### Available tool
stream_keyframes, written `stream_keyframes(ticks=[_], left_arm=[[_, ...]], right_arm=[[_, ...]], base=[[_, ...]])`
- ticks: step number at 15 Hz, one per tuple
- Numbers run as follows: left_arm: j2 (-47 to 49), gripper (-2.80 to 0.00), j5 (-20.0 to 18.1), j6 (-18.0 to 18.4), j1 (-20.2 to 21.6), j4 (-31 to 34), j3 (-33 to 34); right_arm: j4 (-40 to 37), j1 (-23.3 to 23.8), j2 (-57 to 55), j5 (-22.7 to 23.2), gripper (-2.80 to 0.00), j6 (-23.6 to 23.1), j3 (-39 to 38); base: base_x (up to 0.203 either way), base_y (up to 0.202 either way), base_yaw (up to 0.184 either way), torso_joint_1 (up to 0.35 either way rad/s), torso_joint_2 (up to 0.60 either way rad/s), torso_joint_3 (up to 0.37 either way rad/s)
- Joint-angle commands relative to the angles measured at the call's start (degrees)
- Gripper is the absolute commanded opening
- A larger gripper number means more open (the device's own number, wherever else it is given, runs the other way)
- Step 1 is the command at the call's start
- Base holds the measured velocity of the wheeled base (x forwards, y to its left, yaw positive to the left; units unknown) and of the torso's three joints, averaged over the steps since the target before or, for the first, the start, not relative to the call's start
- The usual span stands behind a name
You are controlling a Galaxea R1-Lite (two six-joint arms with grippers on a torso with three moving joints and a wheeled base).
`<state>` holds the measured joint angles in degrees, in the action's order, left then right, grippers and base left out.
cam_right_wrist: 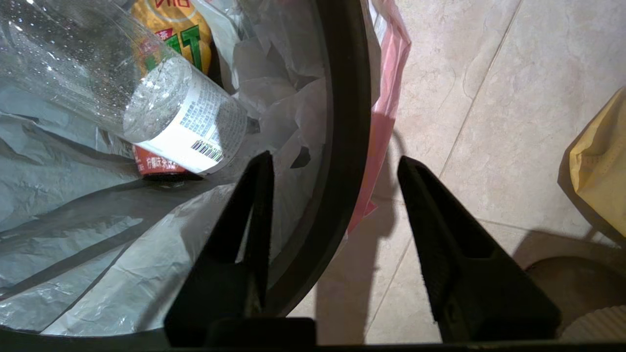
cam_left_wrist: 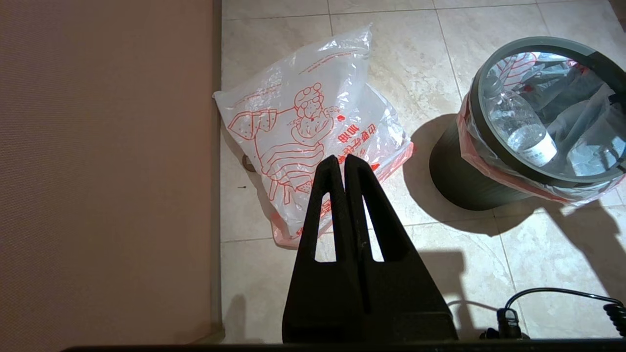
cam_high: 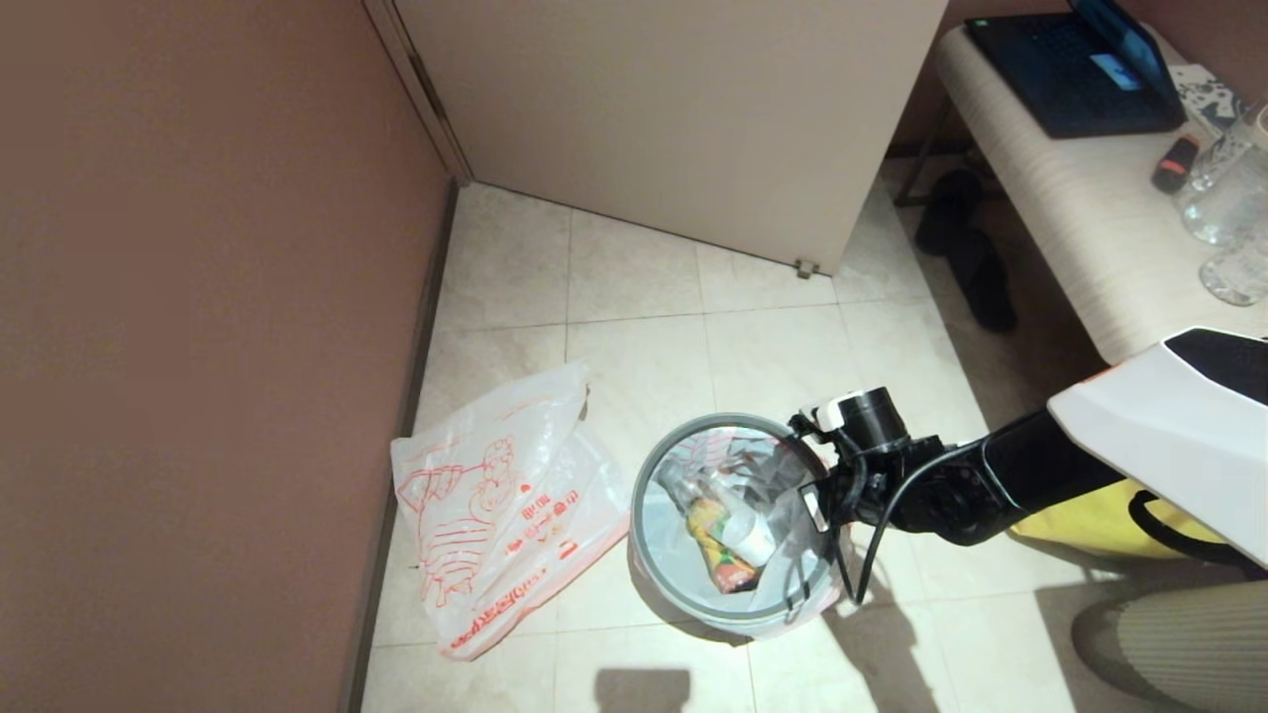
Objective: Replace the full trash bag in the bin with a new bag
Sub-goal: Place the trash can ring on the floor
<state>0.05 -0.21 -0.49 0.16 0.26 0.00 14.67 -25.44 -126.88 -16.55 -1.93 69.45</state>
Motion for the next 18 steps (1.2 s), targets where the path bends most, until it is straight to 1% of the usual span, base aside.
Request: stream_keyframes(ticks=[1,5,10,14,15,18], left_arm=[[0.04,-2.8,0.03,-0.03,0.02,0.0,0.0],[0.04,-2.8,0.01,0.03,0.02,0.0,0.0],[0.04,-2.8,0.02,-0.04,0.02,0.0,0.0],[0.04,-2.8,0.03,-0.04,0.02,0.0,0.0],[0.04,-2.8,0.02,0.04,0.02,0.0,0.0],[0.04,-2.8,0.02,-0.01,0.02,0.0,0.0]], right_arm=[[0.1,0.04,-0.34,-0.06,-2.8,-0.1,0.57],[0.1,-0.13,-0.11,0.19,-2.8,0.26,0.51],[-0.66,-0.38,3.75,0.05,-2.8,0.1,-0.61],[-4.42,-2.08,7.83,-0.12,-2.8,0.5,-0.72],[-4.97,-2.49,8.05,-0.06,-2.8,1.19,-0.72],[-5.73,-2.7,8.0,0.83,-2.8,5.69,0.45]], base=[[0.0,0.0,0.0,0.0,0.0,0.0],[0.0,0.0,0.0,0.0,0.0,0.0],[0.0,0.0,0.0,0.0,0.0,0.0],[0.0,0.0,0.0,0.0,0.0,0.0],[0.0,0.0,0.0,0.0,0.0,0.0],[0.0,0.0,0.0,0.0,0.0,0.0]])
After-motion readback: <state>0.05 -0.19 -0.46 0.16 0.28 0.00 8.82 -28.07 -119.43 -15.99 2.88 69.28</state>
